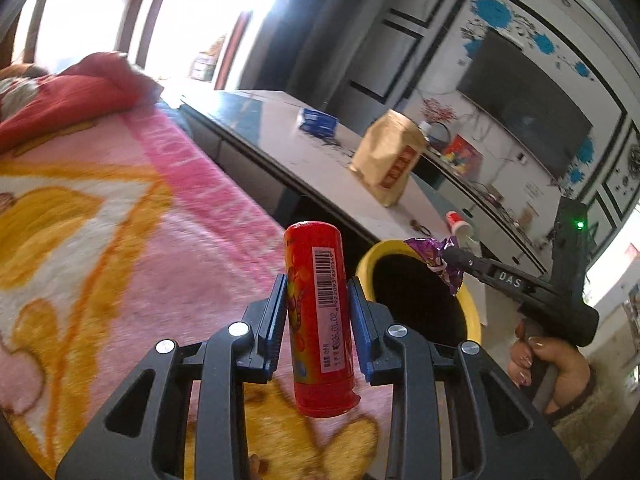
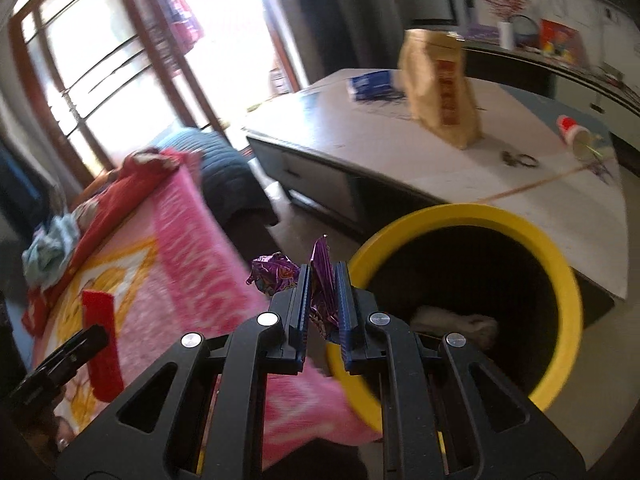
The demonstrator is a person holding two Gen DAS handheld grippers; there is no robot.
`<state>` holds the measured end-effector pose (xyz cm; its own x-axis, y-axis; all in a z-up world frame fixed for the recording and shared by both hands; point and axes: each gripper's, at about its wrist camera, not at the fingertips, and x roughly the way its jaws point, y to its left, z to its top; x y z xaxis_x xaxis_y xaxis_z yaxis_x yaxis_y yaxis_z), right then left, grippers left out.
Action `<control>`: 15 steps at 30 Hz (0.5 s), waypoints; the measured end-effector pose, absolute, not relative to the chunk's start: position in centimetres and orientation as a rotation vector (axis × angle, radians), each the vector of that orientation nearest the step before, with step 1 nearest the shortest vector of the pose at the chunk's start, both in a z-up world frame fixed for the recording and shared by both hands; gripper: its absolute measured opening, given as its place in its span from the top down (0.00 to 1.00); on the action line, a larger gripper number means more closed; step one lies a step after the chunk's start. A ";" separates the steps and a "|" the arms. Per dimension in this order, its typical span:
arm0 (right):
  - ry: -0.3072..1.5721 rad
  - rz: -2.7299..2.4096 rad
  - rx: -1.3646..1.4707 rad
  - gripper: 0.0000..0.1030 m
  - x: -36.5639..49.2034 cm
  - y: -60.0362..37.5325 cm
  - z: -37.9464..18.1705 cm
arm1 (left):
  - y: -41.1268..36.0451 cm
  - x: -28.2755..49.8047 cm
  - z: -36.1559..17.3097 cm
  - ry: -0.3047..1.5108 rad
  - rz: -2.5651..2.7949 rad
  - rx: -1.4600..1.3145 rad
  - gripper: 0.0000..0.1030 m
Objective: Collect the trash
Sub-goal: 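Carry the red tube and purple wrapper with both tools over the bin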
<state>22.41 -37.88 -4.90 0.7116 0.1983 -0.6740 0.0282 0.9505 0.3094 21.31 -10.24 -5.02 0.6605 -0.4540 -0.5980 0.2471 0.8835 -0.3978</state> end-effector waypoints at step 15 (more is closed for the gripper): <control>0.788 -0.089 0.420 0.93 20.9 -46.1 -6.7 | -18.4 22.8 -4.8 0.756 -0.561 -0.196 0.72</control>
<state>20.89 -46.07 -6.65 0.7062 0.0773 -0.7038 0.2321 0.9138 0.3333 22.79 -18.37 -4.75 0.5901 -0.5469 -0.5938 0.4095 0.8367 -0.3637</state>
